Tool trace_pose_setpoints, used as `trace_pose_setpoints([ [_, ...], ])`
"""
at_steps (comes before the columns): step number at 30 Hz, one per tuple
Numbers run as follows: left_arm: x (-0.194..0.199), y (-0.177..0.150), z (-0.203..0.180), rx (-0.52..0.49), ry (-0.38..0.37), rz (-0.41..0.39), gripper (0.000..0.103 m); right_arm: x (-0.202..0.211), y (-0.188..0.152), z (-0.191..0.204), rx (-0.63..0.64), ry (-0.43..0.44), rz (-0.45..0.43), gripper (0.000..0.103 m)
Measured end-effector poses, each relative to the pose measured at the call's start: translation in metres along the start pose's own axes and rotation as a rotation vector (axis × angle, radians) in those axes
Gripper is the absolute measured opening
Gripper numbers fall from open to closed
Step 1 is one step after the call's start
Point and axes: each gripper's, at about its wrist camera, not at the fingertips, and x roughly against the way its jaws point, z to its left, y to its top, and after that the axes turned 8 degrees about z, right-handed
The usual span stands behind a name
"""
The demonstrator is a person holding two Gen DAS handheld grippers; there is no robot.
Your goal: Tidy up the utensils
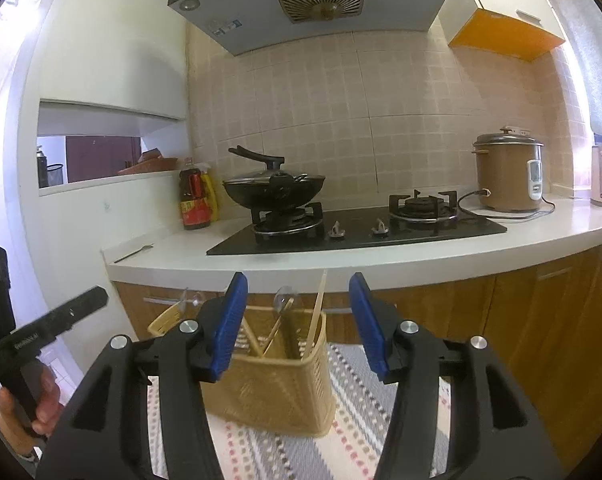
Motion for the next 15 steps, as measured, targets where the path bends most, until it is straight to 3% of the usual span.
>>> trace_pose_setpoints([
  [3, 0.023, -0.005, -0.008, 0.012, 0.027, -0.011, 0.071, 0.018, -0.008, 0.007, -0.017, -0.011, -0.004, 0.065],
  [5, 0.034, -0.012, -0.013, 0.018, 0.061, -0.004, 0.077, 0.029, -0.018, 0.014, -0.020, -0.025, -0.009, 0.069],
  [11, 0.052, -0.050, -0.029, 0.008, 0.234, 0.024, 0.082, 0.049, -0.059, 0.043, 0.026, -0.056, 0.008, 0.078],
  [15, 0.057, -0.072, -0.034, -0.005, 0.285, 0.055, 0.082, 0.055, -0.079, 0.052, 0.023, -0.060, 0.014, 0.081],
])
